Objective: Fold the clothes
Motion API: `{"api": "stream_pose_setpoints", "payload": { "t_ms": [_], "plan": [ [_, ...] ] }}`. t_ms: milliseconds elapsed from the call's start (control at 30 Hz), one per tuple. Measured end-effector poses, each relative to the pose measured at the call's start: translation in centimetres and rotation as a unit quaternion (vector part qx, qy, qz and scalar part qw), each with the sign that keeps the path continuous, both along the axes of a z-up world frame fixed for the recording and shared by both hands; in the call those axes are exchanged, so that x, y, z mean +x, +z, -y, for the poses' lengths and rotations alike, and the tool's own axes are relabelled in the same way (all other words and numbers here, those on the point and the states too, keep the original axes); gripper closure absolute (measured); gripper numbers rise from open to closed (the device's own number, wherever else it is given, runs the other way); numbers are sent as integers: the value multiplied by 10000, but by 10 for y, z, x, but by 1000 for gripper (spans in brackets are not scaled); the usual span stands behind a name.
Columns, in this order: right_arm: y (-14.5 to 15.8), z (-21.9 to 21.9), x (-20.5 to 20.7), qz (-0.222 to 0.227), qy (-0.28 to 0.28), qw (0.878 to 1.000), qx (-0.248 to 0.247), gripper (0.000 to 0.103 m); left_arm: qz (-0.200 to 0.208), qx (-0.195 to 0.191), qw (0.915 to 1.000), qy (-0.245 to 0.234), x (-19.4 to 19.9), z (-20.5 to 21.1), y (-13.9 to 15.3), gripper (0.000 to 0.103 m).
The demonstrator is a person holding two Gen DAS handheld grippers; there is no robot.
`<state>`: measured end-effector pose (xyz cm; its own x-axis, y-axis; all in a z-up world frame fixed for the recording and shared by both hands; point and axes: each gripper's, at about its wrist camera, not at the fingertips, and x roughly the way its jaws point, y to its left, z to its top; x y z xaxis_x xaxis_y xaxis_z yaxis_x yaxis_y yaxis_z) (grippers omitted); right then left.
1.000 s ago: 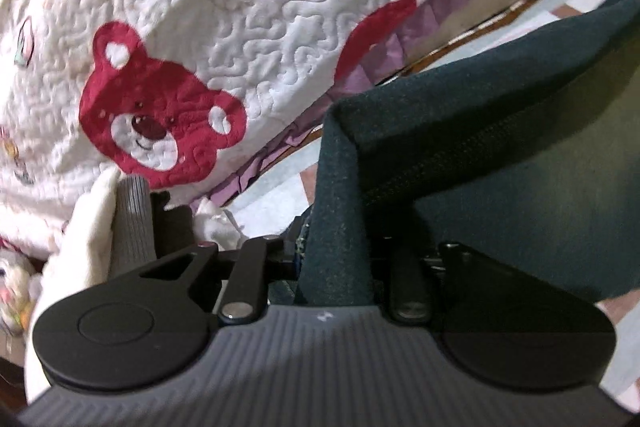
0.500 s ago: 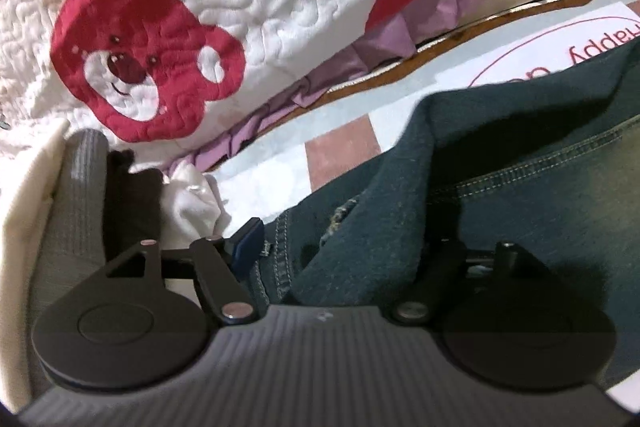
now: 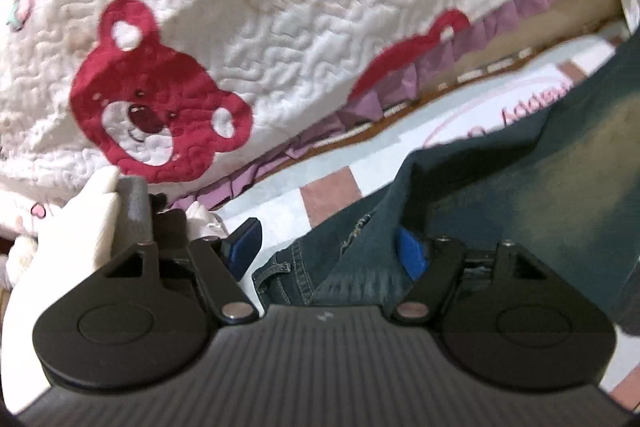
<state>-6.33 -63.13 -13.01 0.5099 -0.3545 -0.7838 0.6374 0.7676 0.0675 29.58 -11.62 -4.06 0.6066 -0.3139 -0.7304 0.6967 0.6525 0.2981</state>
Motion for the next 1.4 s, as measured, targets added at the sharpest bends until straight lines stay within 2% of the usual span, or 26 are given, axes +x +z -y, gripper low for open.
{"api": "stream_pose_setpoints", "payload": {
  "t_ms": [100, 167, 267, 367, 400, 467, 567, 633, 700, 767, 833, 900, 1033, 1067, 1100, 1167, 1200, 1300, 1400],
  "plan": [
    [3, -34, 22, 236, 418, 9984, 295, 41, 122, -395, 9985, 366, -1, -16, 9, 31],
    [4, -67, 41, 279, 859, 9954, 331, 41, 76, -810, 9942, 701, -9, -29, 11, 32],
    [7, -112, 62, 530, 1396, 9868, 621, 38, 159, -1496, 9837, 986, -31, -58, 7, 31],
    [9, -150, 79, 716, 1838, 9756, 967, 38, 297, -2137, 9691, 1195, -54, -89, -1, 23],
    [10, -164, 83, 701, 1998, 9718, 1035, 38, 320, -2181, 9674, 1246, -59, -99, -9, 22],
    [10, -193, 86, 585, 2176, 9707, 838, 38, 295, -2071, 9701, 1230, -69, -106, -32, 21],
    [11, -225, 81, 519, 2200, 9727, 525, 38, 367, -1717, 9744, 1403, -77, -108, -73, 20],
    [12, -242, 74, 525, 2121, 9753, 328, 38, 535, -1304, 9781, 1533, -77, -103, -93, 20],
    [17, -254, 58, 729, 1809, 9807, 152, 38, 736, -851, 9808, 1590, -74, -97, -108, 20],
    [24, -262, 41, 1076, 1654, 9797, 361, 38, 1020, -801, 9817, 1398, -72, -96, -108, 20],
    [30, -273, 26, 1358, 1711, 9737, 653, 38, 1203, -826, 9810, 1275, -68, -95, -109, 16],
    [32, -289, 26, 1316, 2094, 9661, 742, 38, 1138, -1015, 9808, 1220, -58, -95, -110, 11],
    [35, -316, 42, 1005, 2797, 9537, 459, 38, 290, -1712, 9804, 935, -36, -99, -115, 12],
    [35, -319, 48, 947, 2881, 9521, 398, 38, 22, -1937, 9772, 868, -34, -100, -116, 17],
    [33, -322, 53, 900, 2946, 9506, 369, 38, -196, -2104, 9740, 815, -32, -101, -116, 44],
    [29, -324, 63, 835, 3033, 9484, 406, 38, -306, -2060, 9747, 813, -31, -98, -109, 79],
    [25, -323, 68, 813, 3056, 9476, 463, 38, -360, -2104, 9736, 807, -31, -98, -104, 82],
    [22, -320, 76, 870, 3018, 9474, 621, 38, -512, -2821, 9551, 747, -32, -114, -65, 83],
    [20, -319, 81, 783, 3049, 9479, 484, 38, -686, -2727, 9547, 971, -24, -117, -71, 84]
  ]
}}
